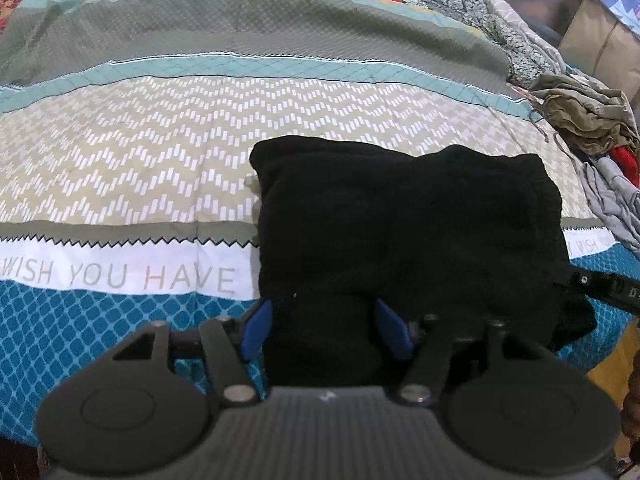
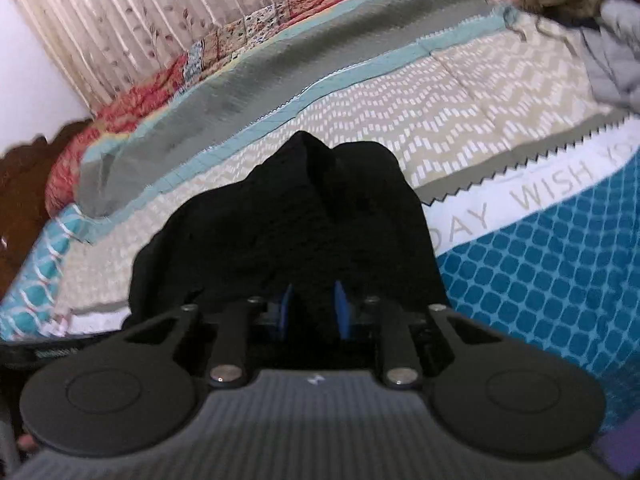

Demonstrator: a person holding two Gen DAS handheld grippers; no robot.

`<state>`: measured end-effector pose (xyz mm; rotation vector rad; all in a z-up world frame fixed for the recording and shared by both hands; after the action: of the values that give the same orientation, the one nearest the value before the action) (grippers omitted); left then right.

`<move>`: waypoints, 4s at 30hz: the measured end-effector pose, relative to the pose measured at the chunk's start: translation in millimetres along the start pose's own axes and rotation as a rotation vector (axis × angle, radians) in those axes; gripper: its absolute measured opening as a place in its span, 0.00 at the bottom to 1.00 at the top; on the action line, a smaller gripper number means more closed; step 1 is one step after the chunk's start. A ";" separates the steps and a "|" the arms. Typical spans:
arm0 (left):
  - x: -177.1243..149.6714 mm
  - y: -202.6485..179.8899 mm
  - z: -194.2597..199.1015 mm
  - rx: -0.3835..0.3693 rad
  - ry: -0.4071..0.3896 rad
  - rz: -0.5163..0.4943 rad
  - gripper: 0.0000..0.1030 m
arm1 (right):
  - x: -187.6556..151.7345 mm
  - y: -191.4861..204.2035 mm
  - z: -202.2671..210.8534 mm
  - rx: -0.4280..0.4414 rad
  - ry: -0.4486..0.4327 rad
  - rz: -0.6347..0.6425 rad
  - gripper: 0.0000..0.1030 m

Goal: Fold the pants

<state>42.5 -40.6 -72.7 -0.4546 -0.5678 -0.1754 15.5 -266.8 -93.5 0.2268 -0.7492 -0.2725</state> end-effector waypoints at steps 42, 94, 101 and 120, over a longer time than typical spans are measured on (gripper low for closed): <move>-34.4 -1.0 50.3 0.140 -0.015 -0.036 1.00 | -32.6 46.6 45.3 -0.076 -0.049 -0.003 0.61; -43.2 7.8 55.6 0.289 0.060 -0.071 1.00 | -43.1 38.2 44.4 -0.105 -0.021 -0.089 0.79; -38.9 11.3 60.5 0.300 0.037 -0.060 1.00 | -43.1 38.2 44.5 -0.105 -0.021 -0.094 0.79; -41.6 15.3 60.1 0.301 0.061 -0.017 1.00 | -46.2 46.4 43.4 -0.115 -0.024 -0.074 0.86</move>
<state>-16.6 2.2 -56.4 -0.1517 -0.5282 -0.1164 -39.5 -212.8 -78.3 0.1429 -0.7472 -0.3877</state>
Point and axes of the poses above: each gripper's, at about its wrist camera, not at the fingertips, and z roughly against the way its jaws point, y to its left, x to its top, the point moved 8 cm from there along -z, roughly the way its jaws point, and after that the axes turned 14 degrees about -x, right-handed, at the moved point
